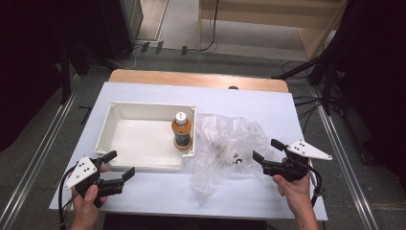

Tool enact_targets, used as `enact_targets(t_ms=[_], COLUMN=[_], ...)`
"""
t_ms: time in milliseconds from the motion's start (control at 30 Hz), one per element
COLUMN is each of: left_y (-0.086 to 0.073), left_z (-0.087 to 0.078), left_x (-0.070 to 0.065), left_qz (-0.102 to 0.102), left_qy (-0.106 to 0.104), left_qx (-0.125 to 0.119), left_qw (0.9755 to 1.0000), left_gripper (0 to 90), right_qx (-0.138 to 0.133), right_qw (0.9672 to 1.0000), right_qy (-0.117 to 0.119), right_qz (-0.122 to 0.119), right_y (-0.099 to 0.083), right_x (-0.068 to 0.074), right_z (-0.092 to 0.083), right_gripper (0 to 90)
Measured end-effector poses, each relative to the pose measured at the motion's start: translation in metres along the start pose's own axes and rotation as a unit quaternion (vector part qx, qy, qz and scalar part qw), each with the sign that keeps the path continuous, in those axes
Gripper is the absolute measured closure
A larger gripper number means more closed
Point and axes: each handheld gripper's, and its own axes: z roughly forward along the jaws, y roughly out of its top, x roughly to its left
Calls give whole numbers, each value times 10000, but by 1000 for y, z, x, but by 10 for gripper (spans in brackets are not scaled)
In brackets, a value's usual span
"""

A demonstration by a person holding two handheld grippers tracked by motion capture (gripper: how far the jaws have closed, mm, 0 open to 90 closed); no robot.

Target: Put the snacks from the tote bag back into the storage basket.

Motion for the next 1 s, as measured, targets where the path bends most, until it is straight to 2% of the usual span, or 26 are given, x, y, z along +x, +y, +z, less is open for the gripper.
enact_targets(t_ms=[133, 233, 400, 667, 1000], left_y=[0, 0, 0, 0, 0], left_z=[0, 1, 2, 2, 2], left_x=[0, 0, 0, 0, 0], left_qz=[-6, 0, -2, 23, 62], left_qy=[-7, 0, -30, -3, 21], left_qx=[14, 71, 78, 96, 123], left_qw=[10000, 10000, 10000, 10000, 9999], left_gripper=[103, 67, 31, 31, 31], right_qx=[-47, -115, -131, -56, -115], right_qw=[9999, 9999, 9996, 9986, 9973], right_qy=[-138, -84, -233, -531, -710], right_qz=[35, 80, 77, 33, 115], right_y=[-6, -11, -17, -31, -36], right_x=[-5, -9, -13, -20, -27], right_z=[-8, -14, -23, -34, -43], right_gripper=[146, 146, 150, 166, 183])
